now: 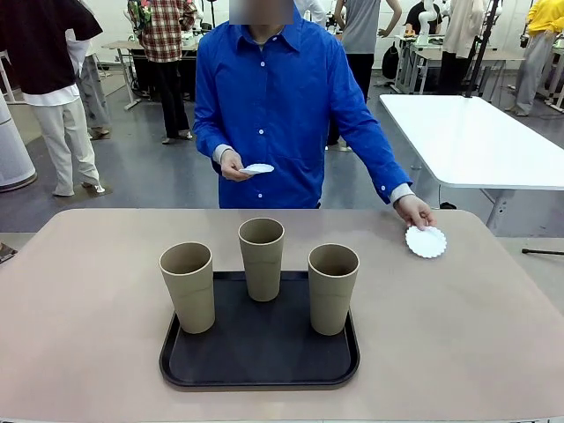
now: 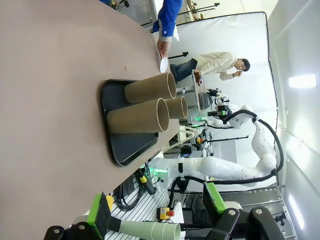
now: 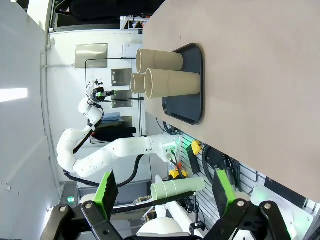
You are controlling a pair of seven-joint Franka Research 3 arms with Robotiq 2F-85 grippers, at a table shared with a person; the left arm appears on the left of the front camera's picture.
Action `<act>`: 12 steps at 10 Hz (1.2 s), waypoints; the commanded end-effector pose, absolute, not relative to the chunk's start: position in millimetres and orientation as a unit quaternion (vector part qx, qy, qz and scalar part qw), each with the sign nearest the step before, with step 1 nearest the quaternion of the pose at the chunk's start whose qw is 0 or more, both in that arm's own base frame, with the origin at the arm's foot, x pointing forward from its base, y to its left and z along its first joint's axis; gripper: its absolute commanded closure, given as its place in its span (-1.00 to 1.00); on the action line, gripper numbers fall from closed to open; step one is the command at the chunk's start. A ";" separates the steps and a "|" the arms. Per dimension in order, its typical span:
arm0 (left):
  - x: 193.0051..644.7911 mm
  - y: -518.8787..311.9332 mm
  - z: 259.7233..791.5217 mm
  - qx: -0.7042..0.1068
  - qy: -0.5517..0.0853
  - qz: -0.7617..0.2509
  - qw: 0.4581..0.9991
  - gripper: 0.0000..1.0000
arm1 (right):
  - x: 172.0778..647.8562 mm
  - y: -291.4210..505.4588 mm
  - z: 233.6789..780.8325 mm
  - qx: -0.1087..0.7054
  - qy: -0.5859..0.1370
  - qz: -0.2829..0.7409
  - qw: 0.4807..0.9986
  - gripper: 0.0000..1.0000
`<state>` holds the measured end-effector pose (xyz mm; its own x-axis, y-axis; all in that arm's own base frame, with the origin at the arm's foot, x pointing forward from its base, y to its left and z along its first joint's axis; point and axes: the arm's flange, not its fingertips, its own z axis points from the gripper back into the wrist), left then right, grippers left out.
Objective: Place coasters on the table and set cups on them.
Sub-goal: Pick up one Reusable plastic cup and place it on a coaster set by the human.
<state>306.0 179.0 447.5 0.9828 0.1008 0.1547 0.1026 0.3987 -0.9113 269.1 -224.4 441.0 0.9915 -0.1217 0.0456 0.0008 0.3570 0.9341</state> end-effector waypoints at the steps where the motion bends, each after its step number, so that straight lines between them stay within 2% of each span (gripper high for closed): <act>1: 305.4 178.9 448.1 -0.550 -0.092 -0.002 0.830 -1.00 | 268.4 -225.0 441.7 0.569 -0.057 -0.034 0.819 -1.00; 12: 305.4 178.9 448.1 -0.550 -0.092 -0.002 0.830 -1.00 | 268.4 -225.0 441.7 0.569 -0.057 -0.034 0.819 -1.00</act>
